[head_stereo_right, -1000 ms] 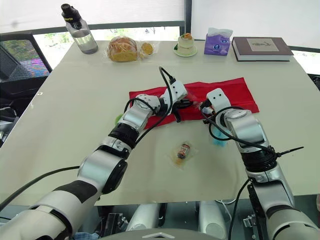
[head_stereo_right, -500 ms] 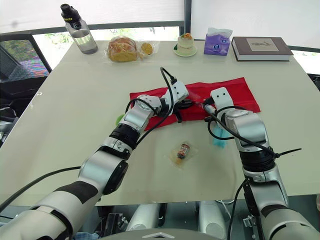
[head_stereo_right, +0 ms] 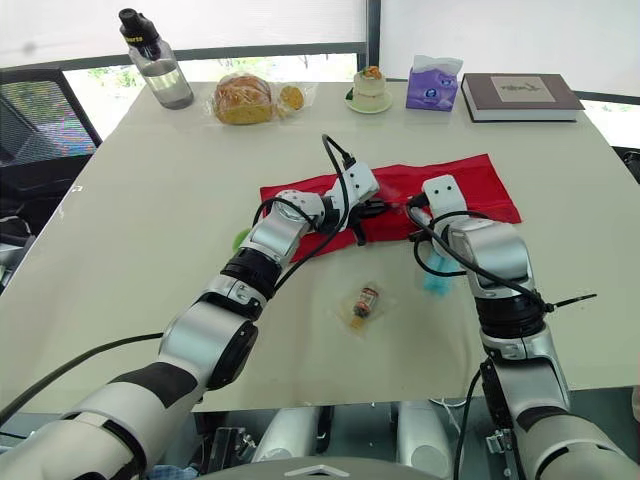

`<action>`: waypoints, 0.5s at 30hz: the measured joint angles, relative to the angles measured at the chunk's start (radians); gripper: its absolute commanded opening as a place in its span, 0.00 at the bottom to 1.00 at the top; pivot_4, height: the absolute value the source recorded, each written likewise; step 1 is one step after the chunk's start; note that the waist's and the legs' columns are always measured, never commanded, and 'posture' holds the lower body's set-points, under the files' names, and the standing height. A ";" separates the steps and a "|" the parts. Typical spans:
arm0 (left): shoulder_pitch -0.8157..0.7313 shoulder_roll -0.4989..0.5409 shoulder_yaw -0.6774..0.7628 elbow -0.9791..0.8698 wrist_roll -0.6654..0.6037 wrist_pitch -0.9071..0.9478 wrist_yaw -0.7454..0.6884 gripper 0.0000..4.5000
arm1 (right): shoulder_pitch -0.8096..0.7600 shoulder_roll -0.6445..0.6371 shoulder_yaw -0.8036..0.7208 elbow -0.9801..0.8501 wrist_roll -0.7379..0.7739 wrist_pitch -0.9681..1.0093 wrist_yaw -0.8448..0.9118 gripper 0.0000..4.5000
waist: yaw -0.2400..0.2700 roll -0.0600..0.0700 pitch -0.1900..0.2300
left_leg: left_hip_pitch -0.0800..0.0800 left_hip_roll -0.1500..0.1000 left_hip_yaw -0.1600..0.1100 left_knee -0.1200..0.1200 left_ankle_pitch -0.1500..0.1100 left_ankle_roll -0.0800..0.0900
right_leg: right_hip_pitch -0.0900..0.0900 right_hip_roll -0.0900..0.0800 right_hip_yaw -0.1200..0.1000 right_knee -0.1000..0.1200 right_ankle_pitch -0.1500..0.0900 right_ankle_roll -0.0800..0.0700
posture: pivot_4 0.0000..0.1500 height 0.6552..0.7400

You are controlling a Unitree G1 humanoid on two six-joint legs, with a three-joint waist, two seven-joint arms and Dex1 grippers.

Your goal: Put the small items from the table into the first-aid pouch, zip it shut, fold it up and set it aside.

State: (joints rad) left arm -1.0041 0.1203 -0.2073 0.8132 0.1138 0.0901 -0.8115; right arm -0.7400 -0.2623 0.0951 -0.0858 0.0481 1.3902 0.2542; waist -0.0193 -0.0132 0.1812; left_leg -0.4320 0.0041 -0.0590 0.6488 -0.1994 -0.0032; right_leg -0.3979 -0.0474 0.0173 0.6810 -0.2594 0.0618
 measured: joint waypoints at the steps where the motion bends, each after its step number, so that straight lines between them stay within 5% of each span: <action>1: 0.000 0.000 0.000 0.000 0.000 0.000 0.000 0.00 | -0.004 0.001 0.007 0.004 0.000 -0.004 0.001 0.01 | -0.001 0.000 0.000 | 0.000 0.000 0.000 0.000 0.000 0.000 | 0.000 0.000 0.000 0.000 0.000 0.000 | 1.00 1.00; 15: 0.000 0.003 0.000 0.000 0.000 -0.003 -0.002 0.00 | 0.009 -0.057 0.124 -0.050 0.042 -0.033 0.064 0.01 | 0.001 0.000 0.000 | -0.001 0.000 0.000 0.000 0.000 0.000 | 0.000 0.000 0.000 -0.001 0.000 0.000 | 1.00 1.00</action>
State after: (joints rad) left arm -1.0041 0.1232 -0.2076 0.8132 0.1138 0.0870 -0.8137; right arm -0.7307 -0.3192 0.2195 -0.1356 0.0902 1.3576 0.3177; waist -0.0179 -0.0132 0.1813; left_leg -0.4327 0.0042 -0.0590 0.6483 -0.1994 -0.0031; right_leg -0.3982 -0.0474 0.0172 0.6800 -0.2594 0.0618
